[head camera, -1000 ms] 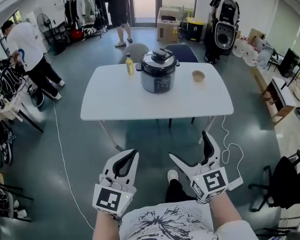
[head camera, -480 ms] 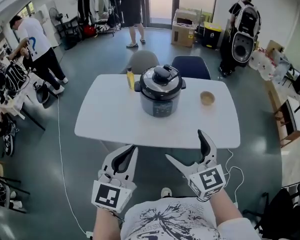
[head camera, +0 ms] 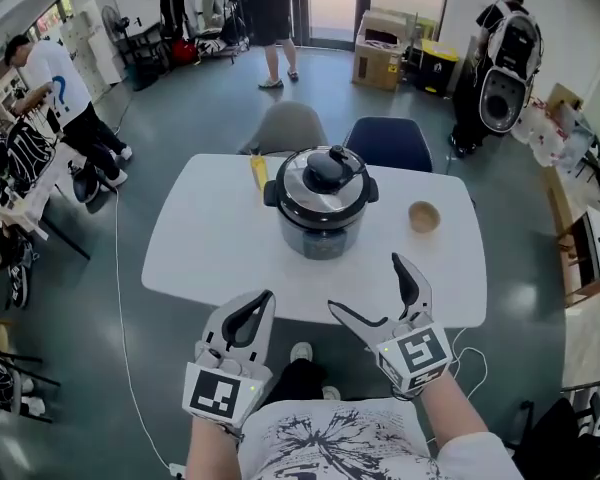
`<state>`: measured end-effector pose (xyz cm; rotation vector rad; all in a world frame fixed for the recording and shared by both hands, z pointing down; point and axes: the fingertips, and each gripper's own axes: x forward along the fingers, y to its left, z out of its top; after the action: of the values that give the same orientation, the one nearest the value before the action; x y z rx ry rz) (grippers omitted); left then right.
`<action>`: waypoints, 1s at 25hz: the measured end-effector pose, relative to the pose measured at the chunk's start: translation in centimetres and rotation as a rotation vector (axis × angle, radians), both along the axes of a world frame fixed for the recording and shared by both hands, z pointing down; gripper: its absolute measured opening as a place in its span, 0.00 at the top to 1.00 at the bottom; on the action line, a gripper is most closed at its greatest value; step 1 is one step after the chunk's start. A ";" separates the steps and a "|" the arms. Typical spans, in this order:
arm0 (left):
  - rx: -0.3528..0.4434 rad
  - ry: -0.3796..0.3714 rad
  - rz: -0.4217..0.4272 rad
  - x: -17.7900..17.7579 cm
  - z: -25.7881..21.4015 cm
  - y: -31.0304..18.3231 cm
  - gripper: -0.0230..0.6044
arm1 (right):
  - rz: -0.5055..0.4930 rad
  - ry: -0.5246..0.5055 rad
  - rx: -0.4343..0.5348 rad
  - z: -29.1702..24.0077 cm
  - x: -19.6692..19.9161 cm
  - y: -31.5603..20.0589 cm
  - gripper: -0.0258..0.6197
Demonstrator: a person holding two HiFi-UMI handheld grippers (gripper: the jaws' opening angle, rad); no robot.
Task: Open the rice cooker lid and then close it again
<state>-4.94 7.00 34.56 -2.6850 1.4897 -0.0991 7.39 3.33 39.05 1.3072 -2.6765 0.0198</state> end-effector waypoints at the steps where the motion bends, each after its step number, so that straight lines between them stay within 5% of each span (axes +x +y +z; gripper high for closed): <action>1: 0.002 -0.002 0.007 -0.1 0.0 -1.2 0.94 | 0.001 0.004 -0.007 0.2 -0.3 -1.2 0.11; 17: 0.058 -0.006 0.234 0.2 -2.0 -22.1 0.94 | 0.072 0.191 -0.216 1.6 -3.4 -23.8 0.16; 25: 0.037 0.020 0.285 -2.1 0.2 -28.6 0.94 | 0.040 0.355 -0.423 5.2 -5.8 -31.8 0.16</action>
<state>-7.06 -21.62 34.74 -2.8404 1.0849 -0.0281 1.56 -28.42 44.27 1.1075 -2.1936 0.3095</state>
